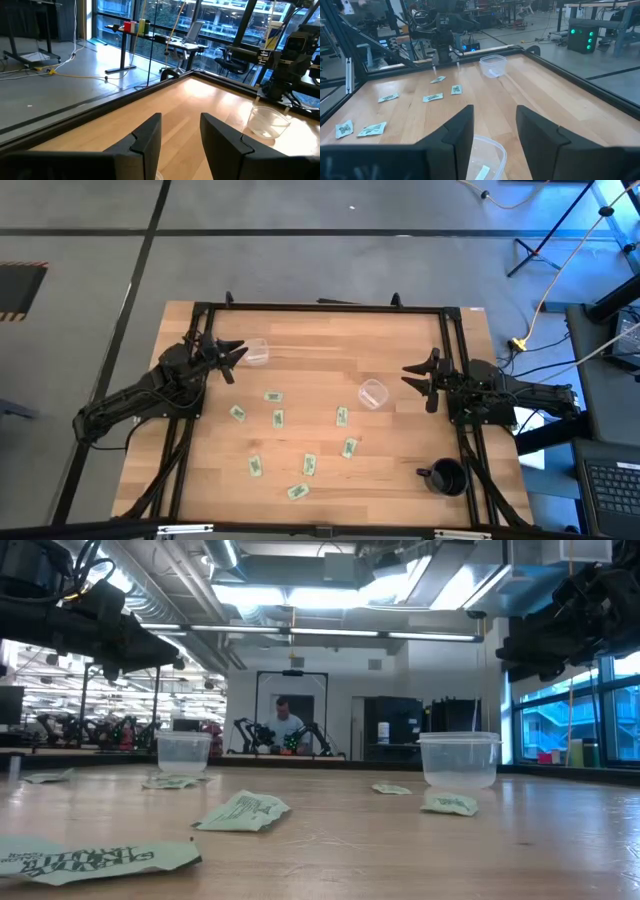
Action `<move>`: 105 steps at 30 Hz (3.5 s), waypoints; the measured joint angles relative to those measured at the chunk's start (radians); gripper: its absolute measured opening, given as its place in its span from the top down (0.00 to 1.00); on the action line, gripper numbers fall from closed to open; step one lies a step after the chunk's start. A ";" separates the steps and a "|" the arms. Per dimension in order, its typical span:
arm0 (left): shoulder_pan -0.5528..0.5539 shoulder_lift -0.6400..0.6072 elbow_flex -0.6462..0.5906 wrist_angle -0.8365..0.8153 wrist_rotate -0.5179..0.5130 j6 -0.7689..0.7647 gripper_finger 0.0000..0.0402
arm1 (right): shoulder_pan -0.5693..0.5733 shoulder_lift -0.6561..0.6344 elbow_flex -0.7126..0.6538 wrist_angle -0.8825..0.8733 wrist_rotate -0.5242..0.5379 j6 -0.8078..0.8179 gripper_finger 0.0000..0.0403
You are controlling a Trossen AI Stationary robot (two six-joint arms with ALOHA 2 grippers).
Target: Pick and place Stevia / Truvia into bins
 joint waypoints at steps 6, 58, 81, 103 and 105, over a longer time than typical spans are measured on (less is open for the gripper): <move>0.000 0.000 0.000 0.000 0.000 0.000 0.68 | 0.000 0.000 0.000 0.000 0.000 -0.001 0.62; 0.000 0.000 0.000 0.001 -0.008 0.150 0.68 | 0.000 0.000 0.000 0.142 0.009 -0.087 0.62; 0.000 0.006 0.000 0.091 0.195 0.067 0.65 | 0.000 0.000 0.000 0.103 0.093 -0.026 0.62; -0.413 0.593 0.465 -0.174 -0.006 0.227 0.63 | 0.000 0.000 0.000 0.104 0.256 -0.047 0.62; -0.464 0.674 0.550 -0.287 -0.082 0.156 0.63 | 0.000 0.000 0.000 0.104 0.256 -0.051 0.62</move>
